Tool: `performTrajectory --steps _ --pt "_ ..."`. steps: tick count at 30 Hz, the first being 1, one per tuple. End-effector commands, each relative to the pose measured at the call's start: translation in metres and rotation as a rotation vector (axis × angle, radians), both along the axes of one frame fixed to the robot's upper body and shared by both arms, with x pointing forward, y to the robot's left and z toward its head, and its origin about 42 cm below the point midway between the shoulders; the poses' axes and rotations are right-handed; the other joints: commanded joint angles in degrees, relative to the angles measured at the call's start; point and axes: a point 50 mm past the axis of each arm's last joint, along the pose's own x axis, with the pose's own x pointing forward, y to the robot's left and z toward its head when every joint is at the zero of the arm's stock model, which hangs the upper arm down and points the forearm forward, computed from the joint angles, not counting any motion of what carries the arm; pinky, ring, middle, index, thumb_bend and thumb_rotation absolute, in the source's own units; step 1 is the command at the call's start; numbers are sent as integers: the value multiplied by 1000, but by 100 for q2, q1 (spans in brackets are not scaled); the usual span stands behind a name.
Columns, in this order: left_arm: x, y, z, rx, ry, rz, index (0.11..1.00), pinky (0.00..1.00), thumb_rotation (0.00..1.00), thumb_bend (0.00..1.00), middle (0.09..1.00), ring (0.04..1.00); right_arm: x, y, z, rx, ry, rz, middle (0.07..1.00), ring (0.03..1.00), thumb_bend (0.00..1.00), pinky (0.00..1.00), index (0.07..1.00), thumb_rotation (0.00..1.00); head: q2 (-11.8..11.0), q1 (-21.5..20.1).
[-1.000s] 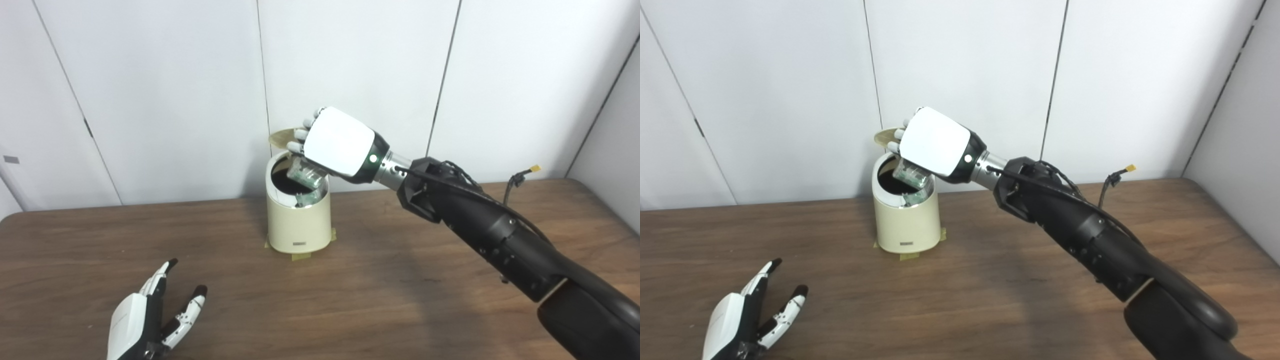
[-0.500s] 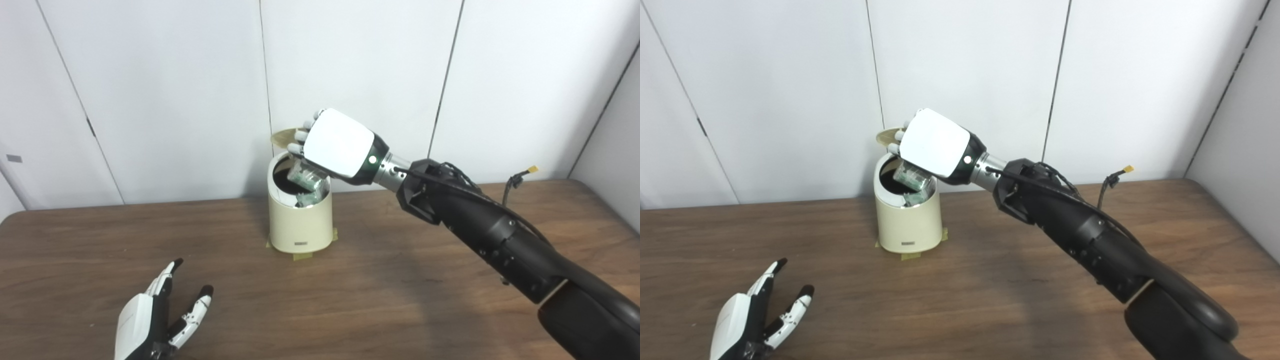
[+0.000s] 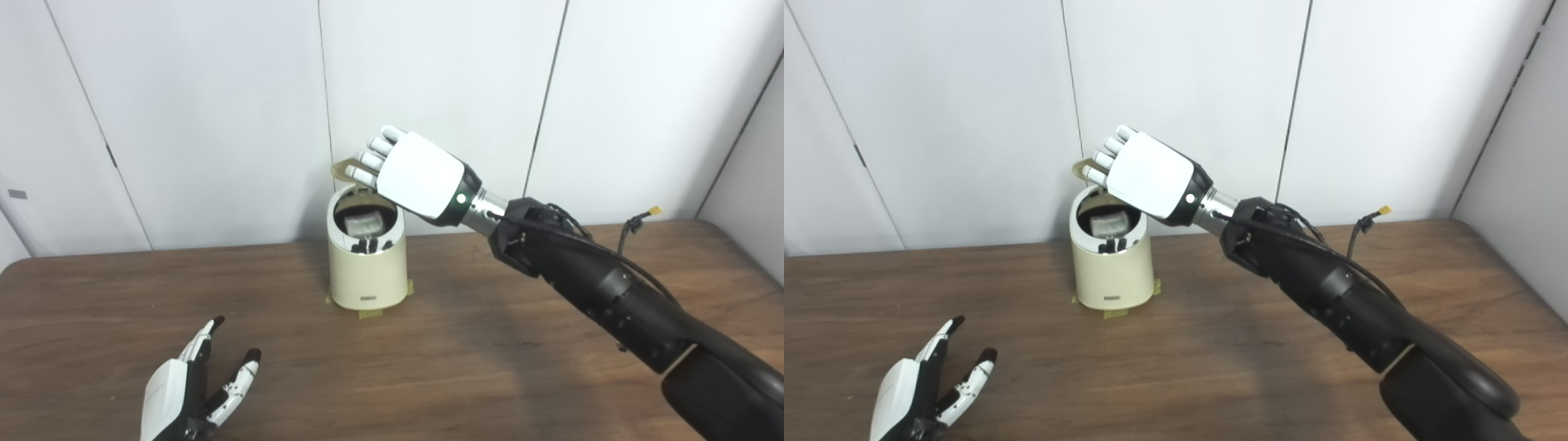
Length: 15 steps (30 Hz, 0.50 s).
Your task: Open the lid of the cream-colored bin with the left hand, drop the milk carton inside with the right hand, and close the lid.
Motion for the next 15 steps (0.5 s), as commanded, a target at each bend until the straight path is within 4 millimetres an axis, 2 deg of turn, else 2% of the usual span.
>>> performTrajectory --steps 1,8,10,12,15 --pt "3 -5 -3 7 -8 -19 925 898 722 521 929 926 3 -2 42 47 -98 3 714 675 778 526 697 88 6 -1" --pt "4 -4 -3 -1 -6 -19 924 913 701 518 930 929 2 -4 44 47 -98 14 709 666 769 524 696 78 15 -43" --pt "5 -4 -4 4 -1 -17 927 917 713 521 933 932 3 -5 44 76 -81 30 697 652 875 509 684 133 17 -45" --pt "7 -3 -4 11 1 -12 927 914 708 515 932 932 2 -7 42 145 -57 51 657 611 919 472 641 171 8 -62" --pt "9 -1 -5 23 -7 -5 917 893 653 492 922 921 -1 -10 36 283 -36 56 602 540 838 406 576 181 6 -87"
